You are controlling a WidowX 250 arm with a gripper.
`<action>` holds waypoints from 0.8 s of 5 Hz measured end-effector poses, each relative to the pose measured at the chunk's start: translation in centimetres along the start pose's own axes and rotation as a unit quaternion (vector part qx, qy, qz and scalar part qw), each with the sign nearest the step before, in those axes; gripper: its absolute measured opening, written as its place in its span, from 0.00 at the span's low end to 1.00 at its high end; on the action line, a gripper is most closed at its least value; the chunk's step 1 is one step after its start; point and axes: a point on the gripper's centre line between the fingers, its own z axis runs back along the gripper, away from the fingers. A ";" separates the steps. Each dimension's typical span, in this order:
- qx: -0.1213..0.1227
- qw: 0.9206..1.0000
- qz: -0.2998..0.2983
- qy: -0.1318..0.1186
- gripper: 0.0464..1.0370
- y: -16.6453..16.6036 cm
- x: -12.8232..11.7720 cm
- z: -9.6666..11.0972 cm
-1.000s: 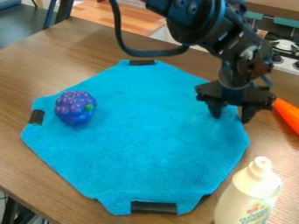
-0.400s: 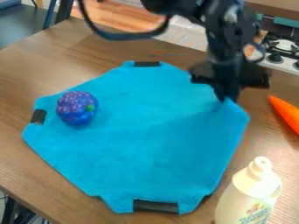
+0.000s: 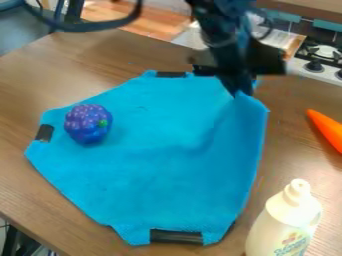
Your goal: Fold the cloth from right to left whilst covering the fruit using the cloth
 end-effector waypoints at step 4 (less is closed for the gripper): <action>-0.009 0.999 0.014 -0.027 0.01 11.8 -0.5 6.9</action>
